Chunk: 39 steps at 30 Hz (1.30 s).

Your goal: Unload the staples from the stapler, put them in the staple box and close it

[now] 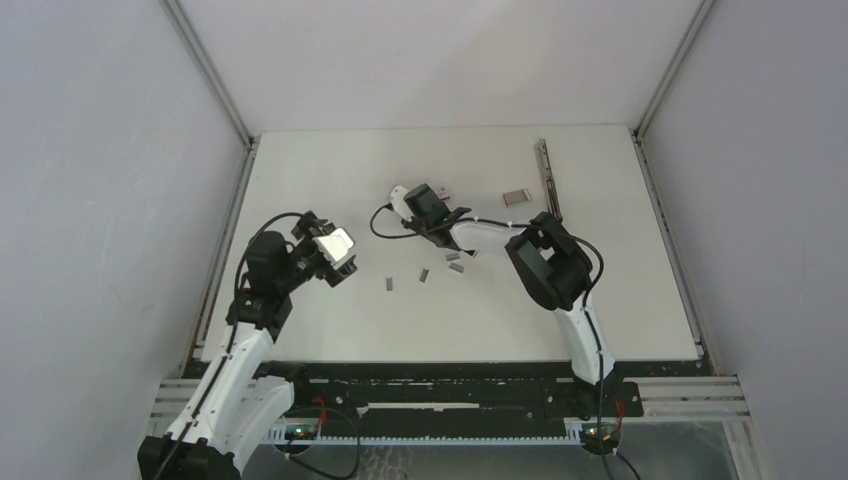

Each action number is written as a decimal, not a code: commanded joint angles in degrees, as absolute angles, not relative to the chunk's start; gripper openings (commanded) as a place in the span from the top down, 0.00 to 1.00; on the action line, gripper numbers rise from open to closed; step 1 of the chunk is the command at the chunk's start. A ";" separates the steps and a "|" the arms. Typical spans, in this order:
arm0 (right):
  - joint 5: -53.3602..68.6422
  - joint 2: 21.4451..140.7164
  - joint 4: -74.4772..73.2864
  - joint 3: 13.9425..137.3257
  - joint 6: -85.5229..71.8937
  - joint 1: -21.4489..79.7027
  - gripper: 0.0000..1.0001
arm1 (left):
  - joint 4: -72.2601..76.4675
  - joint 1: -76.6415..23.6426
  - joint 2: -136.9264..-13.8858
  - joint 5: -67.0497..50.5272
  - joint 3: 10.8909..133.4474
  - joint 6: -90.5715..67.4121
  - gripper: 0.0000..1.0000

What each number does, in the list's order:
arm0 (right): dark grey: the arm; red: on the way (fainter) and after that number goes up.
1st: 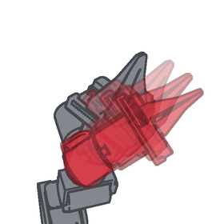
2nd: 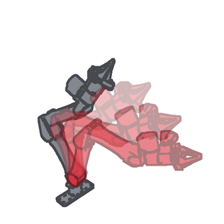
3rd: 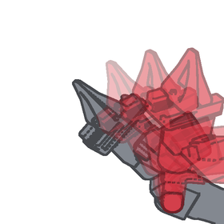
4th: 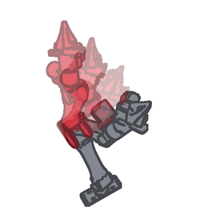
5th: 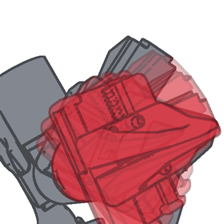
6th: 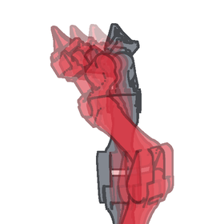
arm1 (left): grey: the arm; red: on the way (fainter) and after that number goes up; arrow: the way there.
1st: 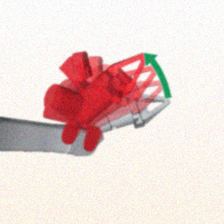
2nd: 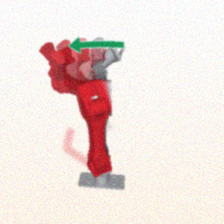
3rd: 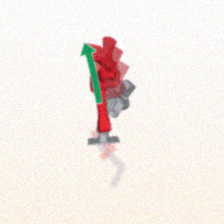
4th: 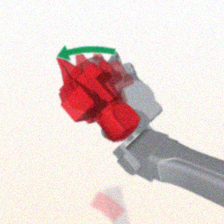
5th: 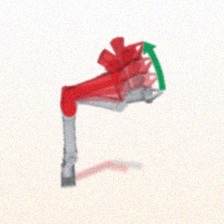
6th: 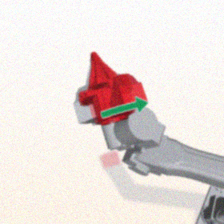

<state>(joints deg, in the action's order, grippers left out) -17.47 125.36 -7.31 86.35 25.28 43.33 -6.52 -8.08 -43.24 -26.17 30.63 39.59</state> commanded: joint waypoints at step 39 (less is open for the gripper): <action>48.01 134.65 -58.78 120.39 20.03 27.27 1.00 | -11.84 -14.89 -67.92 -35.57 45.30 65.13 0.00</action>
